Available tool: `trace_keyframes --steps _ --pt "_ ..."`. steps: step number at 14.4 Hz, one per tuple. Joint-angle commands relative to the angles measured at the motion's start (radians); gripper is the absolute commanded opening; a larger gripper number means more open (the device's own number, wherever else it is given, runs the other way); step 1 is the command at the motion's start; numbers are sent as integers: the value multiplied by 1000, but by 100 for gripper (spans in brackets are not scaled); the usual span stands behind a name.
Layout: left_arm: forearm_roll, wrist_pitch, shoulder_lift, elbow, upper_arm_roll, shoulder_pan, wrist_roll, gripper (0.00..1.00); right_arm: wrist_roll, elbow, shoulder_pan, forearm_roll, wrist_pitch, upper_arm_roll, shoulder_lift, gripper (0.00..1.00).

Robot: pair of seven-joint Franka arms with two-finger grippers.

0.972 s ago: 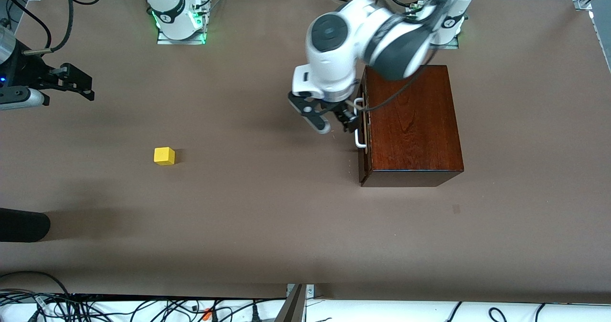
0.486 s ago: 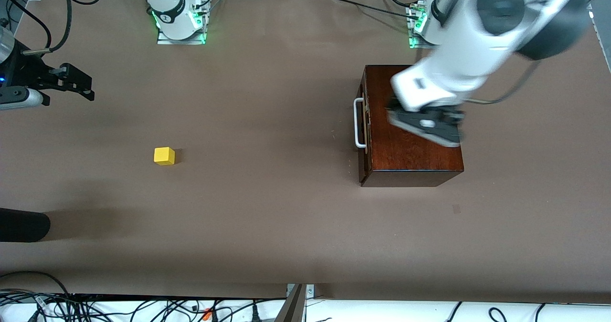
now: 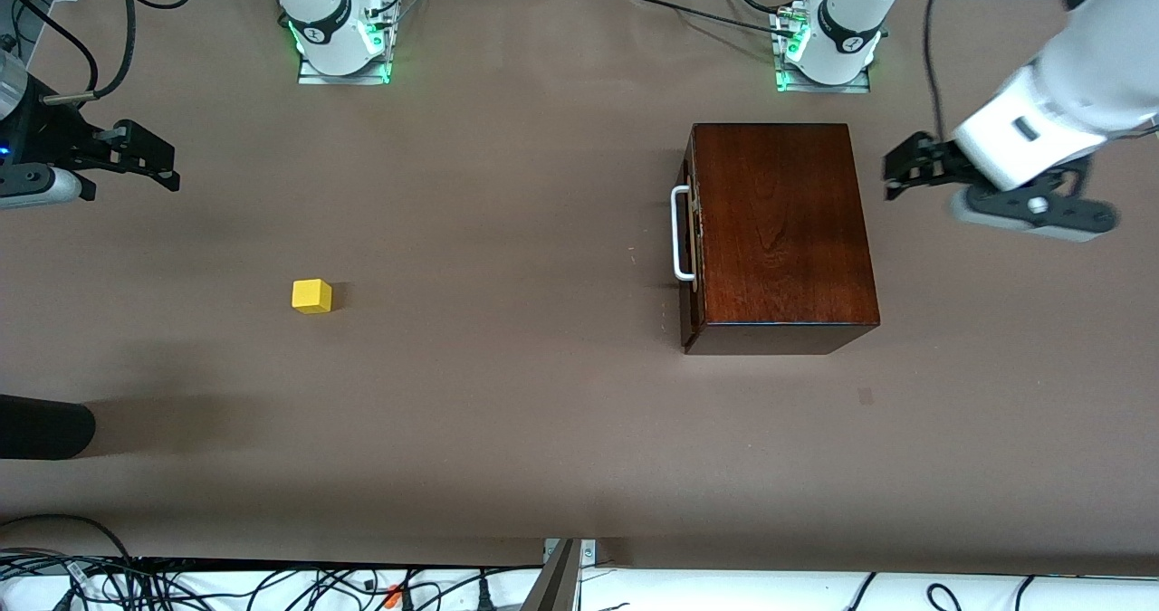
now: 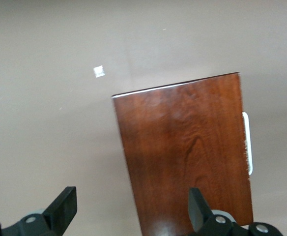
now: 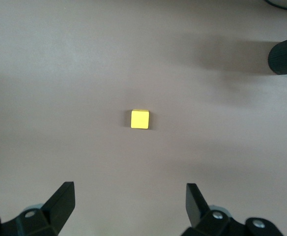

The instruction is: Open drawer, take yellow block, close drawer

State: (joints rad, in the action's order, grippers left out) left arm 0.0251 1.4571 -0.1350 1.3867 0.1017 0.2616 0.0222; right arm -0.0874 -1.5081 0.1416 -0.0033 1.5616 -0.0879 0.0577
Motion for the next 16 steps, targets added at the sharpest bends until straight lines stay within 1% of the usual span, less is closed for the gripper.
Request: trace_keyframes --steps 1,4,8,11,16 --pt "13 29 95 127 29 4 -34 100 8 25 -4 17 -17 -3 8 100" --pt "9 51 129 187 36 -11 -63 100 8 25 -4 17 -17 -3 8 100" --pt "7 121 208 316 55 -21 -93 100 8 25 -5 17 -17 -3 8 100" --pt "-16 121 209 315 47 -28 -91 100 8 25 -5 17 -15 -3 10 100" --pt "-16 117 195 295 46 -27 -74 100 8 25 -7 17 -12 -4 10 100"
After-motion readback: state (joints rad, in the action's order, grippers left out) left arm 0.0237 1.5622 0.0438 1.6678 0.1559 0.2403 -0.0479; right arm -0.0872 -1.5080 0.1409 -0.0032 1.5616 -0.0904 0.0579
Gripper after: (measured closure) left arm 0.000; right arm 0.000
